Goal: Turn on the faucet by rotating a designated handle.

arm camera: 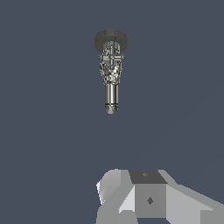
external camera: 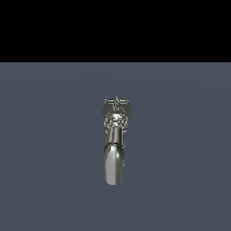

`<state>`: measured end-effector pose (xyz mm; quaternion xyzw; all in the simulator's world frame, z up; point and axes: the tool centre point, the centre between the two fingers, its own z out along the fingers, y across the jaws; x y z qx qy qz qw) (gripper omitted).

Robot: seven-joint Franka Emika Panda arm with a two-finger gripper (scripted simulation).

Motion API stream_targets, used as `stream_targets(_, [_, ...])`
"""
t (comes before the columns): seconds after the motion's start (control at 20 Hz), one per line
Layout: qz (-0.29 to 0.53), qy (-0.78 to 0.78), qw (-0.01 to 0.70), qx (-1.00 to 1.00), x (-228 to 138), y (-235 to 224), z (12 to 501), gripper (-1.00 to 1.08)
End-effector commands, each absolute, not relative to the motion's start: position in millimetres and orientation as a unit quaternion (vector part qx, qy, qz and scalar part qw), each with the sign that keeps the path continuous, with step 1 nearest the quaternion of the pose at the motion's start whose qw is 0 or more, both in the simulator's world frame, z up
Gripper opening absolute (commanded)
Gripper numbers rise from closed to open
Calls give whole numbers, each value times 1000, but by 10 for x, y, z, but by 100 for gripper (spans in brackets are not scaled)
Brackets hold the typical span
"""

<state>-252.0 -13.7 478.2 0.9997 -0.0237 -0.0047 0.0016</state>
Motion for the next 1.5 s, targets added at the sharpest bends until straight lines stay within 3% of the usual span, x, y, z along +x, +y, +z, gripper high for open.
stream_targets(0.0, [-20,-21,8,1000,-2475,-126,4647,-38])
stream_targets(0.1, [-67,-12,-3,998,-2428,-66,4153,-8])
stream_targets(0.15, [-80,-46,-20,996,-2380,-102,3938,-18])
stream_targets(0.2, [-82,-65,-16,994,-2299,-239,3829,-7])
stream_targets(0.25, [-90,-47,-20,995,-2233,-76,3677,-5])
stream_targets(0.35, [-112,-32,-18,993,-2187,2,3273,-10])
stream_targets(0.5, [-124,-124,-42,984,-2132,-329,2956,5])
stream_targets(0.55, [-131,-112,-19,985,-2091,-143,2793,-9])
stream_targets(0.6, [-120,-131,-20,984,-1936,-188,2775,-39])
stream_targets(0.65, [-104,-158,-33,981,-1747,-279,2784,-56])
stream_targets(0.7, [-101,-144,-34,984,-1640,15,2707,-40])
stream_targets(0.75, [-106,-183,-41,976,-1620,-283,2540,14])
stream_targets(0.8, [-96,-168,-32,980,-1465,-25,2494,34])
stream_targets(0.85, [-101,-171,-43,979,-1403,299,2394,-25])
stream_targets(0.9, [-95,-220,-46,970,-1309,-175,2274,-25])
stream_targets(0.95, [-93,-230,-47,967,-1316,-261,2281,-25])
stream_targets(1.05, [-93,-269,-64,957,-1155,-81,2063,53])
stream_targets(1.1, [-80,-309,-70,945,-1017,-356,2066,13])
stream_targets(1.15, [-83,-314,-71,943,-944,-115,1911,84])
stream_targets(1.2, [-65,-331,-70,939,-745,-116,1900,74])
stream_targets(1.25, [-97,-339,-65,933,-1100,-470,1466,64])
stream_targets(1.3, [-61,-372,-56,925,-518,-1143,1527,59])
stream_targets(1.35, [-28,-400,-48,915,-661,-1334,1775,59])
stream_targets(1.4, [-21,-388,-32,921,-628,-1427,1761,-58])
stream_targets(1.45, [-11,-370,-20,929,-559,-1501,1767,-65])
